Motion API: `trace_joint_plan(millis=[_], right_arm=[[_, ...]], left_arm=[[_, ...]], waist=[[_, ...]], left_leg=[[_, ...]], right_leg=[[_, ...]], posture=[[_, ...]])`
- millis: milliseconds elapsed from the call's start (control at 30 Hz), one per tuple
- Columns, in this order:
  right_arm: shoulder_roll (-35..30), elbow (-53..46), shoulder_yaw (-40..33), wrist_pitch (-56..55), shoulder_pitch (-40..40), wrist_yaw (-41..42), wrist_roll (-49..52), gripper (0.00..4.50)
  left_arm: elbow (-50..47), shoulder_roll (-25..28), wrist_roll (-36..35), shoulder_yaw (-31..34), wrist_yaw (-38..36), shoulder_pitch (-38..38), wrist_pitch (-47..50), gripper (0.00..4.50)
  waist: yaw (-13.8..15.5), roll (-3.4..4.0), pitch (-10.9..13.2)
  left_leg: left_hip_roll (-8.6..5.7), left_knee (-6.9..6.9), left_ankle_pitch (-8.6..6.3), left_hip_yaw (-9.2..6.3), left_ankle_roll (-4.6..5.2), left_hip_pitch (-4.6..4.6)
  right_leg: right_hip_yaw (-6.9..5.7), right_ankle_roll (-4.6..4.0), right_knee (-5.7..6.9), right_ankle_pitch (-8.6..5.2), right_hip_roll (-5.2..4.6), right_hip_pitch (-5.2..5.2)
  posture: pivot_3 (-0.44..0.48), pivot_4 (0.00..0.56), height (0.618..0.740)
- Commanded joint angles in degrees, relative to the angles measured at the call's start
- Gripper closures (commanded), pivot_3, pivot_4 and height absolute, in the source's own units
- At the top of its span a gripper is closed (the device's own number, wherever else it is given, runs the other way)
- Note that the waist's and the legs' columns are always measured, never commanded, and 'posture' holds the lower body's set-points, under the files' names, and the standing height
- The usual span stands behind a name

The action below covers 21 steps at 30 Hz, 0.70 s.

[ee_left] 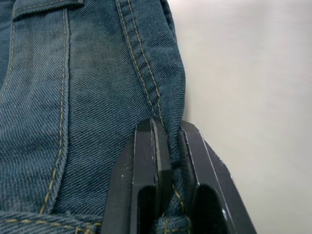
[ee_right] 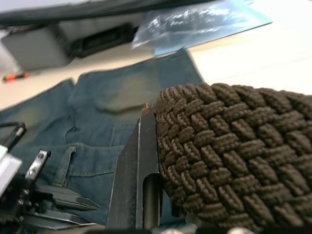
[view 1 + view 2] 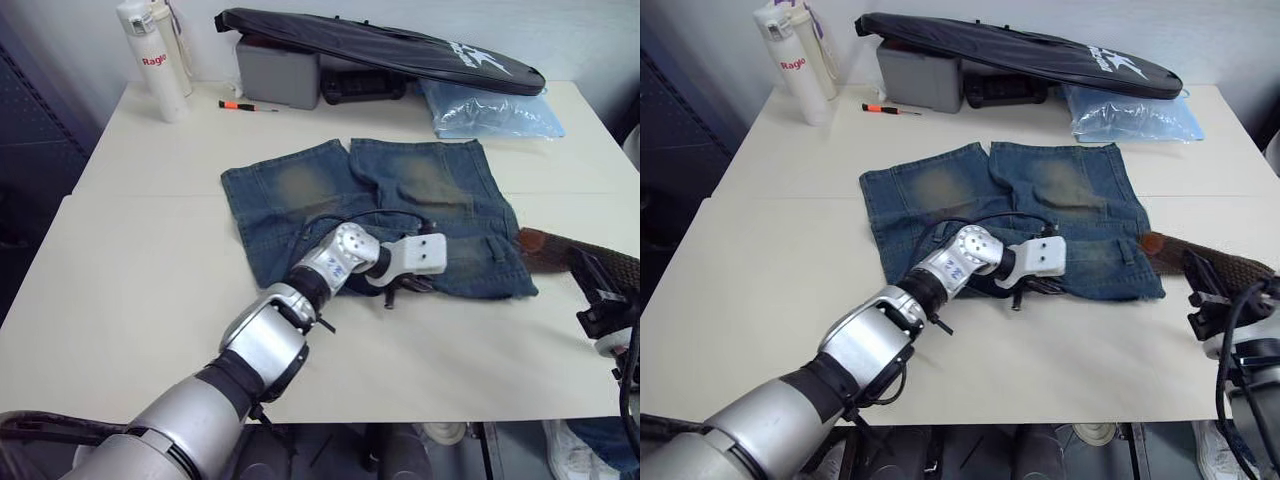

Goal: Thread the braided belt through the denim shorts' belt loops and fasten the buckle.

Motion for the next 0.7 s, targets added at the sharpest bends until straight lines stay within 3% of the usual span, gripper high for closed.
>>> trace_joint_plan(millis=[33,133,300,533,700], right_arm=[[-2.9,-0.4,-4.4,2.4,0.9,5.9,5.0,4.50],[-4.9,-0.3,-5.4,5.6,1.3,8.6,14.5,4.50],[-3.2,0.5,-2.2,6.9,1.0,3.3,22.6,4.50],[-1.5,-3.2,3.2,8.5,3.7,-0.1,23.4,4.50],[-2.8,-4.6,1.4,8.6,7.6,-4.4,27.3,4.50]], left_arm=[[-5.4,6.3,-0.2,-1.4,-12.8,4.9,0.7,4.48],[-16.1,14.7,-2.0,-1.9,-22.0,9.5,2.4,4.48],[-26.0,22.2,-1.6,-3.0,-23.9,14.1,6.3,4.48],[-30.8,23.7,-3.3,-1.6,-20.7,16.2,10.3,4.48],[-36.3,25.3,-7.1,0.7,-22.5,15.6,19.9,2.37]], waist=[[-0.5,0.00,0.0],[-1.2,0.02,0.0],[-1.4,-0.01,-0.1],[-1.0,0.00,-0.1],[-0.9,0.00,-0.1]], left_leg=[[0.06,0.00,0.01,-0.01,-0.02,0.02],[0.15,0.01,0.04,0.00,-0.06,0.08],[0.32,0.13,0.07,0.00,-0.13,0.16],[0.36,0.43,0.06,0.00,-0.13,0.15],[0.39,0.72,0.00,-0.03,-0.09,0.07]], right_leg=[[-0.01,-0.02,0.03,0.00,0.04,0.01],[0.01,-0.10,0.07,0.04,0.13,0.04],[0.02,-0.20,0.14,0.07,0.28,0.11],[0.06,-0.22,0.35,0.08,0.29,0.13],[0.08,-0.23,0.50,0.09,0.29,0.13]], posture=[[0.000,0.150,0.740],[0.000,0.150,0.740],[0.000,0.150,0.740],[0.000,0.150,0.740],[0.000,0.150,0.740]])
